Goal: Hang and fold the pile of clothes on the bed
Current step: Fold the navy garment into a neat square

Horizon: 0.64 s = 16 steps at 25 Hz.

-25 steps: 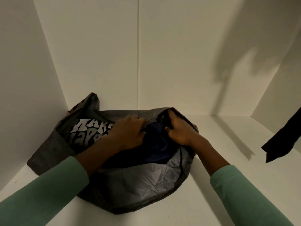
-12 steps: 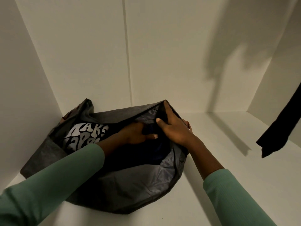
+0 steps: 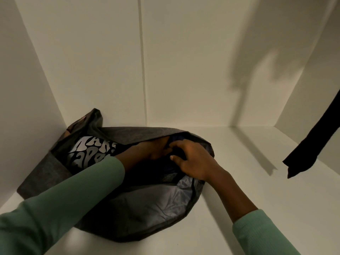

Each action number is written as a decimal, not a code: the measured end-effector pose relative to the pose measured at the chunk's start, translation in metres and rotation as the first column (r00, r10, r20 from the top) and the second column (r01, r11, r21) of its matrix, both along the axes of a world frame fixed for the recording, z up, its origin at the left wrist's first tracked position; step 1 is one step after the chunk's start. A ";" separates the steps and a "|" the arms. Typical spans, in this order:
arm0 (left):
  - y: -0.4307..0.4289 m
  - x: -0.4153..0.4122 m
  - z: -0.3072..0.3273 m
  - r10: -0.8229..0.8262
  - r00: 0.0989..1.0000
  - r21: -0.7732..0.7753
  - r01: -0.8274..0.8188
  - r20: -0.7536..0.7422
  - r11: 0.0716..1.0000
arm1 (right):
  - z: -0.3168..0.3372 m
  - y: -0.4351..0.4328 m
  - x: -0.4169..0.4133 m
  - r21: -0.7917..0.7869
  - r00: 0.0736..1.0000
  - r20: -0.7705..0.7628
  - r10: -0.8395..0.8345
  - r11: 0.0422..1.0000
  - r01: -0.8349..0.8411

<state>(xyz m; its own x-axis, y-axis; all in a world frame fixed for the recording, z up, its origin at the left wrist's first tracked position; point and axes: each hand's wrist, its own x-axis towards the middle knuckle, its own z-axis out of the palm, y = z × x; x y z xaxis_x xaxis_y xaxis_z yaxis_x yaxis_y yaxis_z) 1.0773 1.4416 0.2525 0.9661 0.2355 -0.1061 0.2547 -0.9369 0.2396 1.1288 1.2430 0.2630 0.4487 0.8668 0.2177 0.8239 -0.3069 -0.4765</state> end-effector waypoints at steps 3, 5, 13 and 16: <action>-0.015 -0.022 0.017 -0.024 0.982 0.051 0.015 0.189 0.999 | 0.004 -0.017 -0.011 0.194 0.997 -0.072 -0.024 0.980 0.038; -0.032 -0.041 0.028 -0.013 0.926 0.031 0.001 0.377 1.000 | 0.006 -0.038 -0.018 0.337 0.985 -0.163 -0.052 0.936 0.105; -0.163 -0.084 0.031 -0.106 0.712 -0.184 0.318 0.694 0.930 | -0.004 -0.167 -0.065 0.506 0.923 -0.273 -0.272 0.775 0.378; -0.244 -0.098 0.026 -0.193 0.638 -0.164 0.457 0.746 0.874 | -0.008 -0.251 -0.104 0.528 0.880 -0.256 -0.401 0.704 0.475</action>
<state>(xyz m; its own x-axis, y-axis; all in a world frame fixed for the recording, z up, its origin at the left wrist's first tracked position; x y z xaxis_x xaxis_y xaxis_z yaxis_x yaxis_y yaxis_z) 0.9788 1.1973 0.2785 0.7895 -0.0278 0.6131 -0.4139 -0.7618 0.4983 1.0252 0.9917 0.2551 0.7993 0.3032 0.5188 0.5939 -0.2671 -0.7589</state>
